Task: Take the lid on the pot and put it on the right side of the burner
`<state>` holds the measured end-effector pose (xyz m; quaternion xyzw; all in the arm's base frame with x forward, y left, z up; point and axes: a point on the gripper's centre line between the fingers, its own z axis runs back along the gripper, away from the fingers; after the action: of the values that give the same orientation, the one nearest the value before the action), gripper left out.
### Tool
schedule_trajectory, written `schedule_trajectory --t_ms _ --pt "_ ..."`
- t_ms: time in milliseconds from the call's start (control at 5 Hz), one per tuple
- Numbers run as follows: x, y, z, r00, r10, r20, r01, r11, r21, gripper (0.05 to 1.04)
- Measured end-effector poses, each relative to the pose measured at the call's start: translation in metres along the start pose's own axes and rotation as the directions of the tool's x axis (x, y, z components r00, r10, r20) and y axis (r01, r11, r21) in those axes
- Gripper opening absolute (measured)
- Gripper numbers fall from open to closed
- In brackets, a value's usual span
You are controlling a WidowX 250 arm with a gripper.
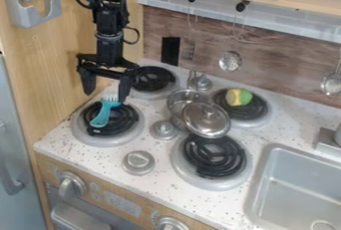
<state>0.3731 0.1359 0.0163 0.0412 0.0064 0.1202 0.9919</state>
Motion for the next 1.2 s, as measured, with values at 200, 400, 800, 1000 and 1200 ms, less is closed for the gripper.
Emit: schedule_trajectory --t_ms 200,400,800,1000,1200 --pt "-0.007 -0.003 -0.018 0.999 -0.005 -0.049 0.005 1.000 -0.008 0.999" --pt "-0.009 -0.029 -0.023 0.995 -0.070 -0.073 0.068 0.997 -0.023 0.999" --pt "0.006 -0.105 -0.002 0.972 -0.234 0.010 0.234 0.968 -0.094 0.999" --pt "0.012 -0.132 -0.001 0.962 -0.273 0.020 0.273 0.954 -0.122 0.999" --pt "0.022 -0.153 0.001 0.956 -0.290 0.043 0.294 0.945 -0.147 0.999"
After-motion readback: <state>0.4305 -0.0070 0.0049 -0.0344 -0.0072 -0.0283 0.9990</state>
